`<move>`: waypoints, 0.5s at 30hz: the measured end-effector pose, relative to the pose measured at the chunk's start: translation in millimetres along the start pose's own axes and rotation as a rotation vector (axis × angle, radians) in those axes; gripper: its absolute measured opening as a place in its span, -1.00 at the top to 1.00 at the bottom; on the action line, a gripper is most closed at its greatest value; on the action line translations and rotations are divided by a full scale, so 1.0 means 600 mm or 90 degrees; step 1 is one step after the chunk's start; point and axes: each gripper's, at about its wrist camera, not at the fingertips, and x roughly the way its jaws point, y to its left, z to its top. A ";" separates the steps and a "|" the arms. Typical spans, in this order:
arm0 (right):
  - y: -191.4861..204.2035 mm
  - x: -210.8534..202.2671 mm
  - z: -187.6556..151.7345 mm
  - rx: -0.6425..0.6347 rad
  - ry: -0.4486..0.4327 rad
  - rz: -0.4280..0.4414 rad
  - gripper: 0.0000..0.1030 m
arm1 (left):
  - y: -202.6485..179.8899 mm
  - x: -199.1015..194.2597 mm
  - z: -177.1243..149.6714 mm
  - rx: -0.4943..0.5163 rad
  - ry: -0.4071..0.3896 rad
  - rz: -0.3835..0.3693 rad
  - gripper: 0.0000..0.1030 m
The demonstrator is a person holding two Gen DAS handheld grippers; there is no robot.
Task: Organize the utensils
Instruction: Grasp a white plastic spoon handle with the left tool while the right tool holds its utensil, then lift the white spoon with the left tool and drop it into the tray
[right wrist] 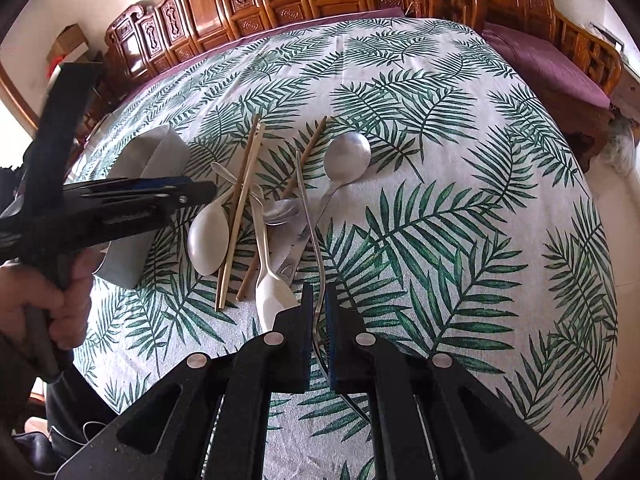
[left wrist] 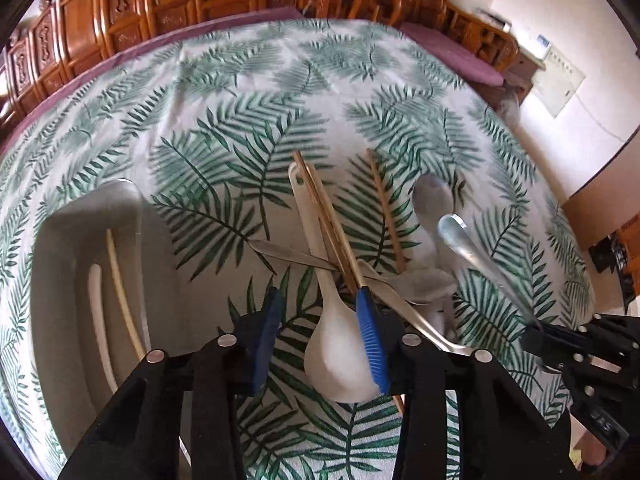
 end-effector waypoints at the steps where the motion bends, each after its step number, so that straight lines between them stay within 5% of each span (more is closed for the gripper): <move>1: -0.001 -0.001 -0.001 0.001 -0.001 0.001 0.87 | 0.000 0.007 0.001 0.001 0.008 -0.001 0.31; 8: -0.004 -0.002 -0.002 0.006 -0.007 0.011 0.87 | 0.002 0.042 0.004 -0.002 0.060 0.016 0.35; 12: -0.001 -0.003 -0.003 0.005 -0.006 0.013 0.87 | -0.005 0.047 0.001 0.023 0.059 0.058 0.76; 15: 0.003 -0.006 -0.003 0.003 -0.009 0.015 0.87 | -0.003 0.047 0.000 0.029 0.061 0.063 0.83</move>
